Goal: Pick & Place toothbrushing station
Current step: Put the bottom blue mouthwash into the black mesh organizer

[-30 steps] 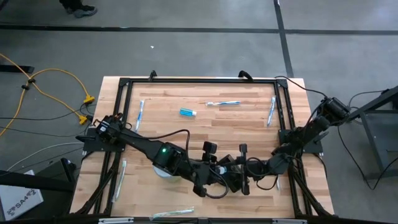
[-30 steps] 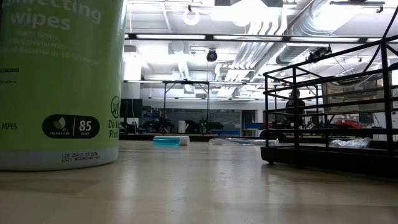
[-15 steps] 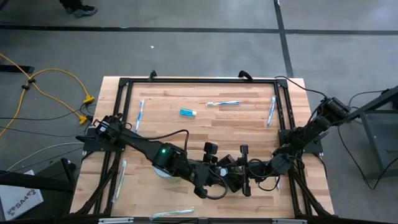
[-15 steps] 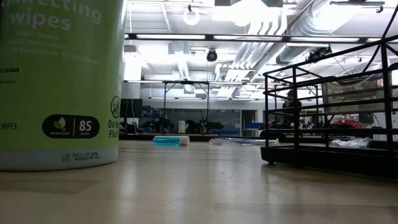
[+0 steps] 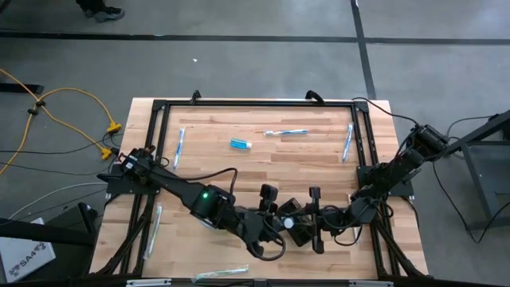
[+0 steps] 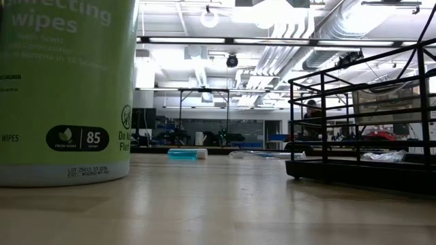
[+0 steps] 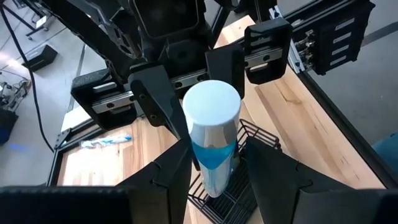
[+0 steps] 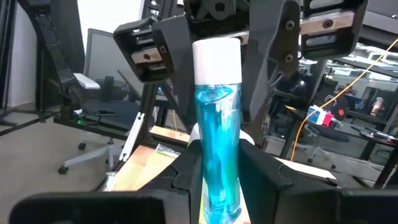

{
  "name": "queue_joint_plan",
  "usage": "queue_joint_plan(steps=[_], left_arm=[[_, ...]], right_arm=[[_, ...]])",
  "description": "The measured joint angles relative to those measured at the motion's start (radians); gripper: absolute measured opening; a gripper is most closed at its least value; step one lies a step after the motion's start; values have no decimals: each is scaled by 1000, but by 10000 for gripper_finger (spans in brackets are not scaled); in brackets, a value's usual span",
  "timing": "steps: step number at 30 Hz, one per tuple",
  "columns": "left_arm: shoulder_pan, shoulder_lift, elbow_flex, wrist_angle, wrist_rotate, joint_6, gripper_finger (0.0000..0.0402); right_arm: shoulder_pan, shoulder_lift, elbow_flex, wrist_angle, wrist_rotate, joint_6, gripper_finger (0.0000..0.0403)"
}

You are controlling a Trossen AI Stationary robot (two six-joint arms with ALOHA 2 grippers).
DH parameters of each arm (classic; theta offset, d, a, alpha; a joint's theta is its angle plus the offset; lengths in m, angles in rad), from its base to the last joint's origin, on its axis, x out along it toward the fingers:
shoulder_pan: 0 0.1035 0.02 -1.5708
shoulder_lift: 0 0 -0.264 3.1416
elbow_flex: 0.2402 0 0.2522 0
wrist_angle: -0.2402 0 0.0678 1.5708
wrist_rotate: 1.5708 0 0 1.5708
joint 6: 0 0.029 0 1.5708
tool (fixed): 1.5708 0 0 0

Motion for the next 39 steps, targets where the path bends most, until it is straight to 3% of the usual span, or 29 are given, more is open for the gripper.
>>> queue_joint_plan(steps=[39], left_arm=[[1, 0, 0, 38, -19, -19, 142]], right_arm=[[18, 0, 0, 45, -4, -59, 80]])
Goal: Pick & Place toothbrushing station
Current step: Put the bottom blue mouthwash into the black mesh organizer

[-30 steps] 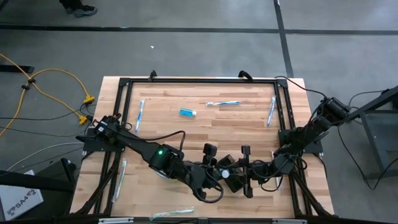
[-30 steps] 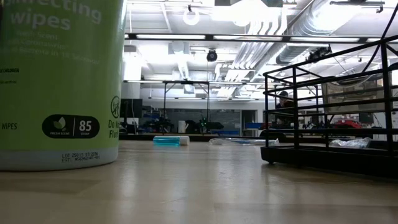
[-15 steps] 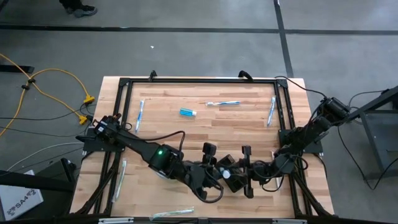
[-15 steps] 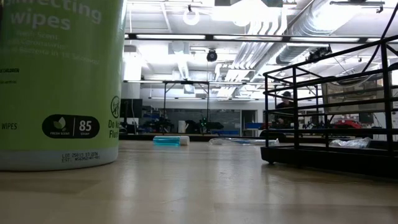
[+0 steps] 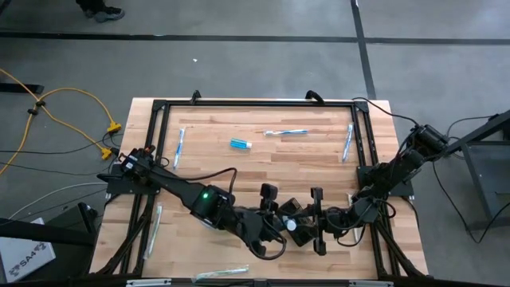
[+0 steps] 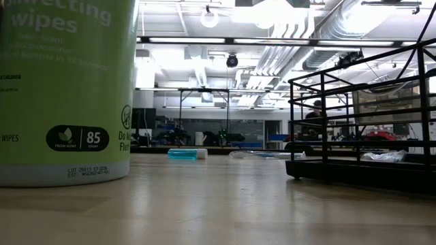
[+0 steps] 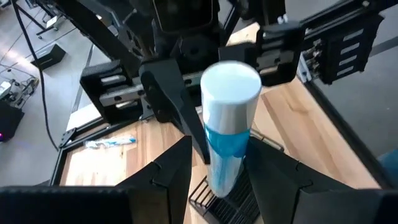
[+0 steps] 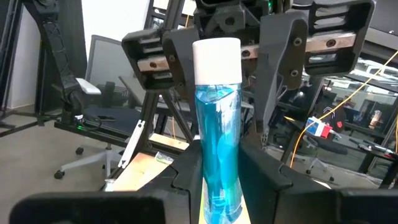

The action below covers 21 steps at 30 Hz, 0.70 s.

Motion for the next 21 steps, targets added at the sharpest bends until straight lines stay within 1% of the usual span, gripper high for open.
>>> queue_joint_plan(steps=[6, 21], left_arm=[[1, 0, 0, 28, 52, 5, 142], [2, 0, 0, 27, 53, -10, 142]], right_arm=[[0, 0, 0, 0, 0, 0, 80], [0, 0, 0, 8, -5, 0, 80]])
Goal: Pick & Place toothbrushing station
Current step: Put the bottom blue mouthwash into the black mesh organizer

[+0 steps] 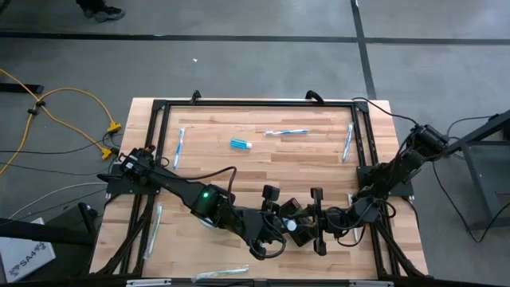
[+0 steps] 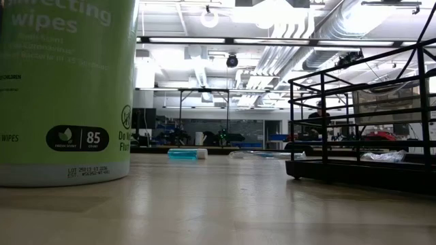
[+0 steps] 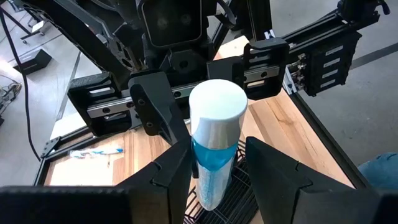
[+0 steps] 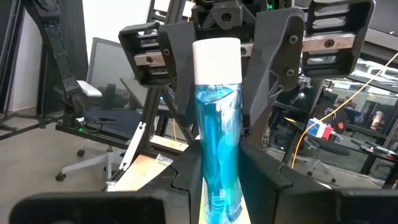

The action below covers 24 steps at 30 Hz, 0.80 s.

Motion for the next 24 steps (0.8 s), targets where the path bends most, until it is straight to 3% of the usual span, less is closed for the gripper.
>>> queue_joint_plan(steps=[10, 15, 24], left_arm=[[0, 0, 0, 0, -1, -2, 69], [0, 0, 0, -2, 0, -2, 74], [0, 0, 0, -24, -1, -24, 81]], right_arm=[[0, 0, 0, -2, -3, -3, 80], [0, 0, 0, -8, -3, -3, 92], [0, 0, 0, -8, 16, 0, 158]])
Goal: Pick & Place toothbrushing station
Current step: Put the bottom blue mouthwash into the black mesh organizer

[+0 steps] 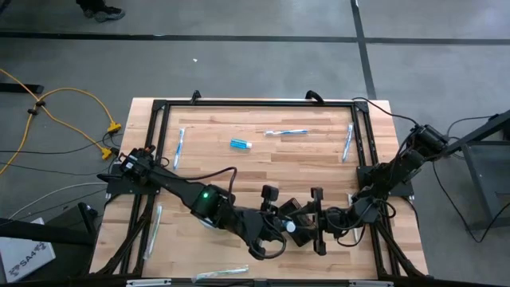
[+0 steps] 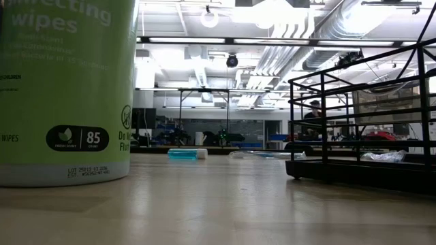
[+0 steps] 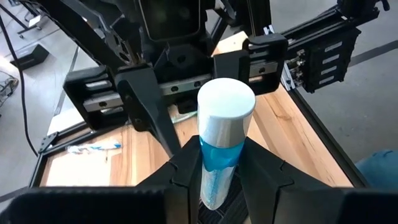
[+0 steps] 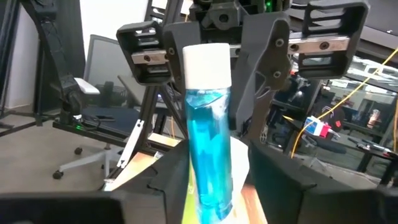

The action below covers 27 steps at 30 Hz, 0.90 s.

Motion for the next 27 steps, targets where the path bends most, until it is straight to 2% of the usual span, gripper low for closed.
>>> queue_joint_plan(steps=[4, 9, 14, 20, 27], left_arm=[[0, 0, 0, -32, -2, -34, 80], [0, 0, 0, -98, 0, -85, 79], [0, 0, 0, -181, 2, -159, 79], [9, 0, 0, -218, 46, -211, 79], [27, 0, -3, -300, 71, -280, 78]], right_arm=[[2, 0, 0, -3, 32, 1, 178], [29, 0, 0, -18, 133, 7, 194], [46, 0, 0, -52, 198, 108, 201], [12, 0, 0, -146, 180, 261, 201], [-21, 0, 0, -148, 111, 274, 201]])
